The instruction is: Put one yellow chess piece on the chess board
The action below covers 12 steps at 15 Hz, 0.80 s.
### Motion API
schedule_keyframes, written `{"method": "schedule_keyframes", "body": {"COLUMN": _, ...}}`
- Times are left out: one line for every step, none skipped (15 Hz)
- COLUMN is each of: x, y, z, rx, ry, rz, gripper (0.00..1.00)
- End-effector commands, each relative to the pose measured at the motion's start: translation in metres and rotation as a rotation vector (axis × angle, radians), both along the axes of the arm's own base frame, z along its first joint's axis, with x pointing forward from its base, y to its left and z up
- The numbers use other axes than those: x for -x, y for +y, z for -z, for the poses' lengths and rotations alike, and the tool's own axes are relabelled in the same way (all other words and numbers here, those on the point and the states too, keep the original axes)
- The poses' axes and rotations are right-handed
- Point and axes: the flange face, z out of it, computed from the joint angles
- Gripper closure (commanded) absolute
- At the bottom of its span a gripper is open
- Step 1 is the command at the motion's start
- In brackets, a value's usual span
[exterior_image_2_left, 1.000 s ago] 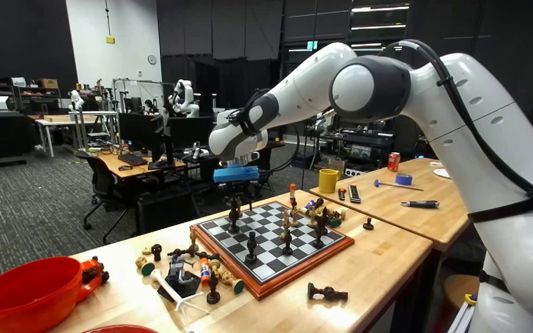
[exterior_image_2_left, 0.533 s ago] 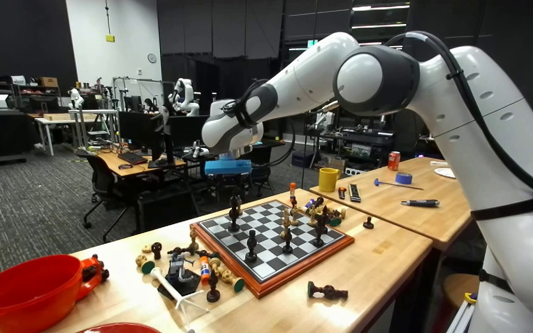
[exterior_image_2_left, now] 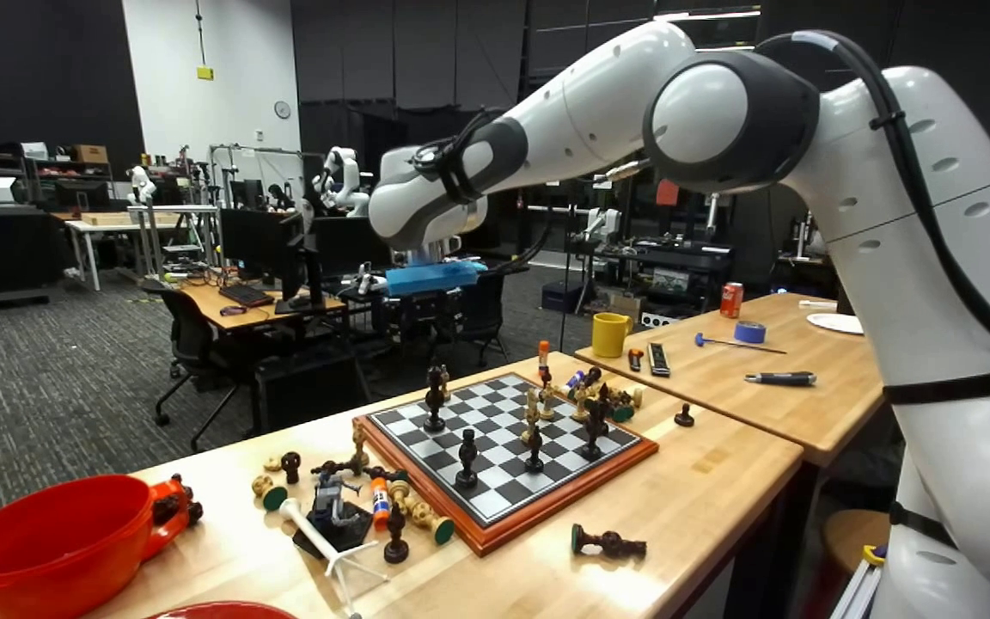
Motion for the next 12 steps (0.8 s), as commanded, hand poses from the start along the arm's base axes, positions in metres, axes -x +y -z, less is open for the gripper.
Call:
{"method": "schedule_keyframes", "body": {"x": 0.02, "y": 0.011, "z": -0.039, "rx": -0.013, "ry": 0.114, "rz": -0.17, "gripper": 0.0}}
{"method": "schedule_keyframes", "body": {"x": 0.023, "y": 0.014, "z": -0.047, "rx": -0.026, "ry": 0.132, "rz": -0.226, "gripper": 0.0}}
{"method": "schedule_keyframes", "body": {"x": 0.025, "y": 0.017, "z": -0.053, "rx": -0.035, "ry": 0.142, "rz": -0.282, "gripper": 0.0}}
{"method": "schedule_keyframes", "body": {"x": 0.027, "y": 0.021, "z": -0.057, "rx": -0.044, "ry": 0.148, "rz": -0.338, "gripper": 0.0}}
{"method": "schedule_keyframes", "body": {"x": 0.029, "y": 0.024, "z": -0.061, "rx": -0.05, "ry": 0.16, "rz": -0.394, "gripper": 0.0}}
{"method": "schedule_keyframes", "body": {"x": 0.03, "y": 0.027, "z": -0.061, "rx": -0.055, "ry": 0.165, "rz": -0.451, "gripper": 0.0}}
{"method": "schedule_keyframes", "body": {"x": 0.03, "y": 0.029, "z": -0.059, "rx": -0.055, "ry": 0.172, "rz": -0.509, "gripper": 0.0}}
{"method": "schedule_keyframes", "body": {"x": 0.024, "y": 0.028, "z": -0.054, "rx": -0.036, "ry": 0.154, "rz": -0.42, "gripper": 0.0}}
{"method": "schedule_keyframes", "body": {"x": 0.024, "y": 0.03, "z": -0.054, "rx": -0.039, "ry": 0.159, "rz": -0.457, "gripper": 0.0}}
{"method": "schedule_keyframes", "body": {"x": 0.024, "y": 0.031, "z": -0.054, "rx": -0.04, "ry": 0.162, "rz": -0.476, "gripper": 0.0}}
{"method": "schedule_keyframes", "body": {"x": 0.025, "y": 0.031, "z": -0.054, "rx": -0.04, "ry": 0.163, "rz": -0.486, "gripper": 0.0}}
{"method": "schedule_keyframes", "body": {"x": 0.025, "y": 0.031, "z": -0.054, "rx": -0.041, "ry": 0.164, "rz": -0.491, "gripper": 0.0}}
